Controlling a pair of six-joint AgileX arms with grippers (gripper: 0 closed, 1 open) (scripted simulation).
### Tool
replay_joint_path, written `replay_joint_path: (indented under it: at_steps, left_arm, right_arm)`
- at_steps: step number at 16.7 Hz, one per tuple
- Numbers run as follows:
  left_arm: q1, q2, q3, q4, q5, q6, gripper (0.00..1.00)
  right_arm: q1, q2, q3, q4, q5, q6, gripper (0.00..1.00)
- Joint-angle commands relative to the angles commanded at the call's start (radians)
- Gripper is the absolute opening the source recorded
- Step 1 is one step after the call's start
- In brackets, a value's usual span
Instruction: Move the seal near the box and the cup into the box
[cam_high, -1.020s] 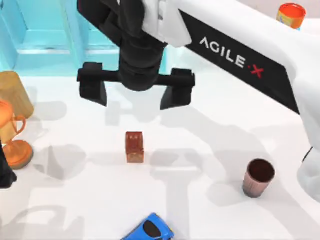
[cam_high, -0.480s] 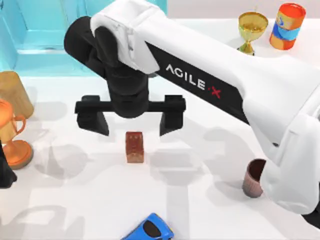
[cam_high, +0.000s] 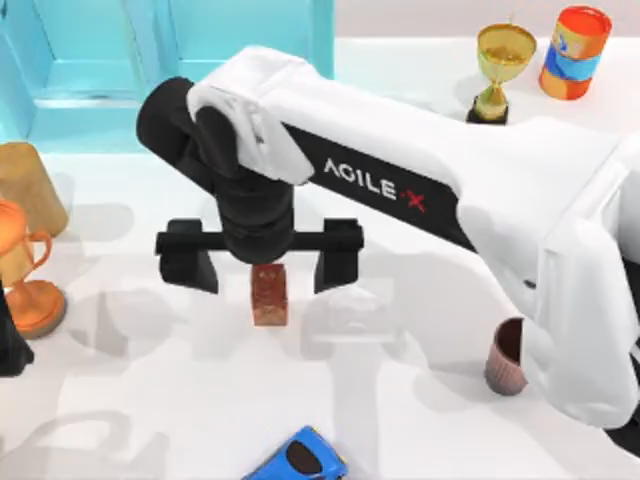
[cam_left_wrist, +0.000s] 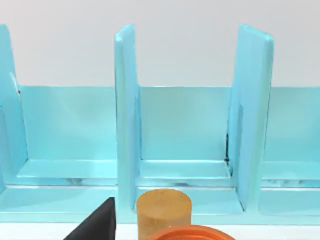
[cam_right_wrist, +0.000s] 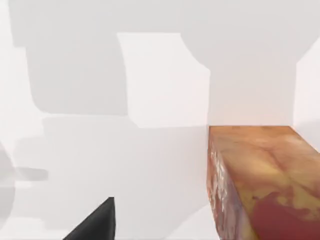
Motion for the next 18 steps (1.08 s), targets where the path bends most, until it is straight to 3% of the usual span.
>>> replay_joint_path:
  at_steps: [8, 18]
  left_arm:
    - [0.0, 0.0, 0.0, 0.0, 0.0, 0.0, 1.0]
    - [0.0, 0.0, 0.0, 0.0, 0.0, 0.0, 1.0]
  right_arm:
    - [-0.002, 0.006, -0.118, 0.123, 0.0, -0.002, 1.0]
    - [-0.002, 0.006, -0.118, 0.123, 0.0, -0.002, 0.25]
